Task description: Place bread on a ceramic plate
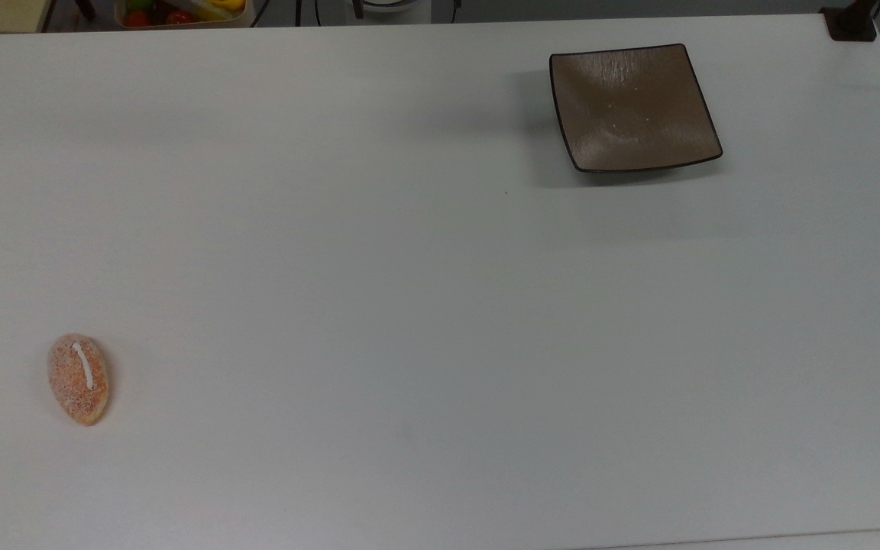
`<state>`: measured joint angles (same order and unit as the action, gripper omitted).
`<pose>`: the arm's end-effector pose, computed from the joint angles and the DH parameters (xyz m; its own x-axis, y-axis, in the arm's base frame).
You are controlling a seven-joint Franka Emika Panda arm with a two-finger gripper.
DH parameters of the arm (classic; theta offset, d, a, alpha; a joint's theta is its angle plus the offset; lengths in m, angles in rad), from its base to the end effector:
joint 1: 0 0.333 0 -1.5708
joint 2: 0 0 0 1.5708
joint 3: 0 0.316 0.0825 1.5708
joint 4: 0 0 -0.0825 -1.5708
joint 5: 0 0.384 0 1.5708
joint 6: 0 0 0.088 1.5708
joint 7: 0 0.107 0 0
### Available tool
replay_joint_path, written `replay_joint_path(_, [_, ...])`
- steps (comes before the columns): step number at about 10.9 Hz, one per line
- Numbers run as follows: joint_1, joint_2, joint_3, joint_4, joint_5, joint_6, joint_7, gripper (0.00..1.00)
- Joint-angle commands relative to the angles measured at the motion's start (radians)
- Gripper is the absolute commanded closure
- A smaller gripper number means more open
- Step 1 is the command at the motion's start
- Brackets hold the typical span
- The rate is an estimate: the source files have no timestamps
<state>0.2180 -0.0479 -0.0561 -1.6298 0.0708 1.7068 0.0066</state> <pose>0.5447 0.0949 0.6358 0.9819 0.1437 0.1236 0.1536 -0.9853 -0.0742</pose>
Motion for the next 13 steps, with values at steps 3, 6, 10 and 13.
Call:
replay_joint_path(3, [0.020, -0.015, -0.021, -0.018, -0.011, 0.008, -0.014, 0.00])
replay_joint_path(6, [0.015, -0.017, -0.025, -0.018, -0.009, 0.008, -0.011, 0.00])
replay_joint_path(10, [0.020, -0.014, -0.028, -0.018, -0.008, 0.002, -0.019, 0.00])
replay_joint_path(13, [0.015, -0.014, -0.027, -0.016, -0.002, -0.057, -0.069, 0.00])
